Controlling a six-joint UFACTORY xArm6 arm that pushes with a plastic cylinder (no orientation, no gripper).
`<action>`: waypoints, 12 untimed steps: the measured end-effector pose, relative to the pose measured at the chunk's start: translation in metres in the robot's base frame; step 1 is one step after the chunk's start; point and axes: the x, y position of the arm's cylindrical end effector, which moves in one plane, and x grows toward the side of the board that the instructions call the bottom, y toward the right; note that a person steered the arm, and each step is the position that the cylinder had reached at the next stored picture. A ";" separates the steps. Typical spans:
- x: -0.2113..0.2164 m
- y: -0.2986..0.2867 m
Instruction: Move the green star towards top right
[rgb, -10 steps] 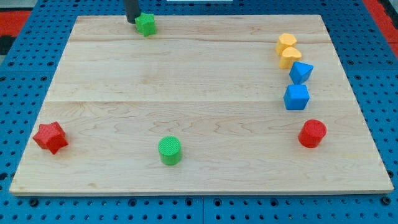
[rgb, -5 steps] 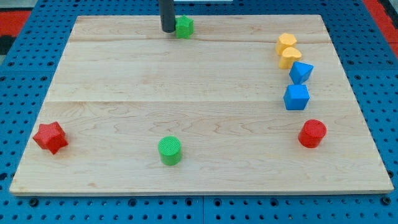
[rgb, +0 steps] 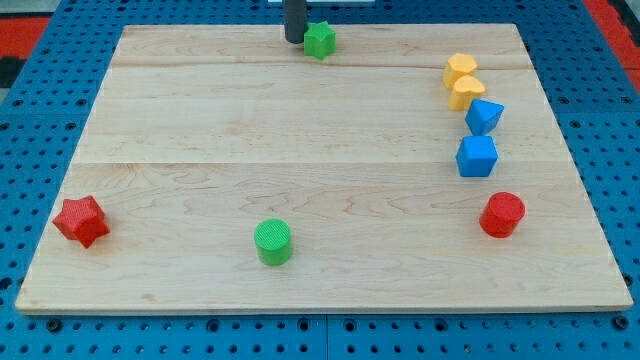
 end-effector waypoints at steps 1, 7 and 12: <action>0.006 0.005; -0.001 0.122; 0.023 0.140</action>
